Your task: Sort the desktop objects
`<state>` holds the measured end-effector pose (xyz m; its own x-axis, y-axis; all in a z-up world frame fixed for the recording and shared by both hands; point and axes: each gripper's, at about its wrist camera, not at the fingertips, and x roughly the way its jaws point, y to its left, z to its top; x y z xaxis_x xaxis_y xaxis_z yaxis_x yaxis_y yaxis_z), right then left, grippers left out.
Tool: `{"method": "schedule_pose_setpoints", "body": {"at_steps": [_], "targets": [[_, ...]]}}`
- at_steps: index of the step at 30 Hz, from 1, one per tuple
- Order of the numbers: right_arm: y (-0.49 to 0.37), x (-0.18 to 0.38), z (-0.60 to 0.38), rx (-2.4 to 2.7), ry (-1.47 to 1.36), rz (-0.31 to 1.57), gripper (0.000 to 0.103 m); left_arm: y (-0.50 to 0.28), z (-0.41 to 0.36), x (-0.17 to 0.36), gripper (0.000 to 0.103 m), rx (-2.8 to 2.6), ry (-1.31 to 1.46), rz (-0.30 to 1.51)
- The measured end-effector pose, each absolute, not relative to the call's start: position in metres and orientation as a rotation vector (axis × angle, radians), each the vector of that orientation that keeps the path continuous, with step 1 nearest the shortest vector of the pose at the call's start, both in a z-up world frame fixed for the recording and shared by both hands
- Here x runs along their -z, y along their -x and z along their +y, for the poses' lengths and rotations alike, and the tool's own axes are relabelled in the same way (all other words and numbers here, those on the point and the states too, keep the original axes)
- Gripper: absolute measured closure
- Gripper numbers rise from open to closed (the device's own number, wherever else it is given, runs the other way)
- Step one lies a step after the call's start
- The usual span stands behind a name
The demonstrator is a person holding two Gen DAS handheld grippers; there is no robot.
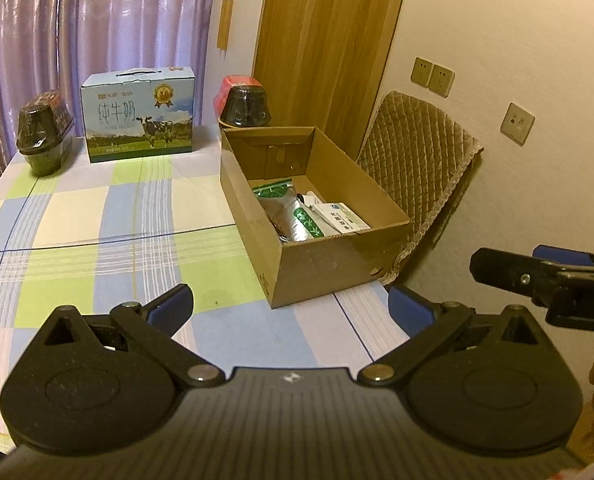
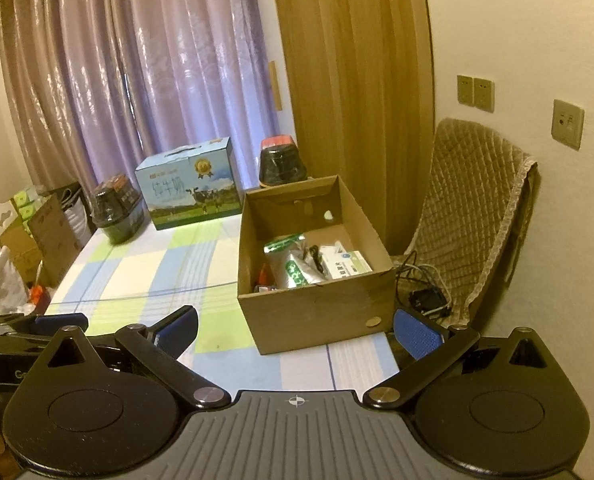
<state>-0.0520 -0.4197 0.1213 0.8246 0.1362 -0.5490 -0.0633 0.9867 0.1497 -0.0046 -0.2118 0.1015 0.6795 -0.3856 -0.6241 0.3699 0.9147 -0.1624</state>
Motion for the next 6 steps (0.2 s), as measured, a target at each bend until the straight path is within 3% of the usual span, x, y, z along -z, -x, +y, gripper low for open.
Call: {"method": "schedule_pose_setpoints", "body": {"at_steps": [6], "targets": [[0.0531,-0.1172,-0.4179,-0.104,-0.119,0.595,0.002,0.0041,-0.2102,-0.0975,0.001,0.404,0.007,0.703]]}}
